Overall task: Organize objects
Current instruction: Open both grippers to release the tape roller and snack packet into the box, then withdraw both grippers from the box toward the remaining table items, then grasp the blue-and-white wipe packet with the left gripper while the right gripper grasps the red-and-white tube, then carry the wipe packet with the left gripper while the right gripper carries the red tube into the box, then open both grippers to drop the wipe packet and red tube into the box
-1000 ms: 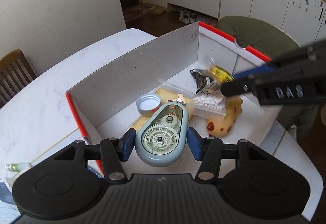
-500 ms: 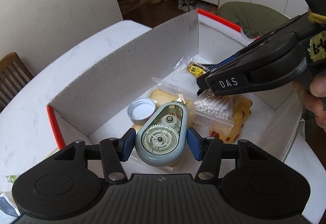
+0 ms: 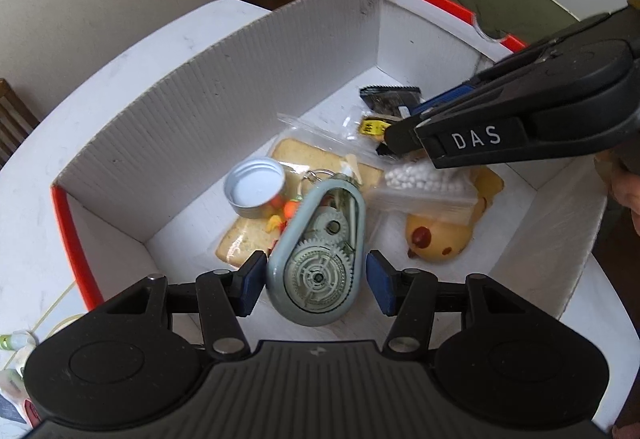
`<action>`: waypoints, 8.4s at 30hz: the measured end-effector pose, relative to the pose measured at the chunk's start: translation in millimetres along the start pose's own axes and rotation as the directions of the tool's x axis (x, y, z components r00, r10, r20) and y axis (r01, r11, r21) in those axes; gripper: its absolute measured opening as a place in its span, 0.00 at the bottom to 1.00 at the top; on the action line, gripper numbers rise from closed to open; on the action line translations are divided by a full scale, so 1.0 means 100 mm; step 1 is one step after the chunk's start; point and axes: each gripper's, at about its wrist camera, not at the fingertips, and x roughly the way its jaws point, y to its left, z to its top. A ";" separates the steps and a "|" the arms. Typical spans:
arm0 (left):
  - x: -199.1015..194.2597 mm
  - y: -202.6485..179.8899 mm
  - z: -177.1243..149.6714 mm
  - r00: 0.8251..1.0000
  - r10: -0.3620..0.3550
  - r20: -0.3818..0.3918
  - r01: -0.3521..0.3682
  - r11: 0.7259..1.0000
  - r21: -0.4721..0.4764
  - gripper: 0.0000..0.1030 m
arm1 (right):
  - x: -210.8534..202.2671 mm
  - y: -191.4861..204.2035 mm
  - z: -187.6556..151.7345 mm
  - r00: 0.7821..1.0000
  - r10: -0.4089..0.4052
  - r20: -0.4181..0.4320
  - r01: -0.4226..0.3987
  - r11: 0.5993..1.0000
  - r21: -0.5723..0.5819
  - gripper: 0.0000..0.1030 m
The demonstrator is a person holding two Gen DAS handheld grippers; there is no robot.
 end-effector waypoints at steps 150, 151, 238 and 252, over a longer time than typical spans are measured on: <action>-0.77 3.65 -2.67 0.928 -0.041 0.370 0.180 0.919 -0.351 0.24 | 0.84 3.77 -0.37 0.994 0.108 -0.011 -0.108 0.965 -0.238 0.29; -0.81 3.62 -2.70 0.926 -0.036 0.375 0.180 0.917 -0.356 0.24 | 0.81 3.75 -0.38 0.994 0.112 -0.008 -0.111 0.966 -0.235 0.29; -0.82 0.23 -0.79 0.969 -0.029 0.245 0.069 0.985 -0.157 0.21 | -0.44 0.25 -0.05 0.986 -0.002 0.167 0.020 0.995 -0.103 0.29; -0.60 0.14 -0.60 0.989 -0.041 0.145 0.058 0.992 -0.115 0.21 | 0.06 0.20 0.09 0.999 -0.033 0.005 0.034 0.992 -0.121 0.29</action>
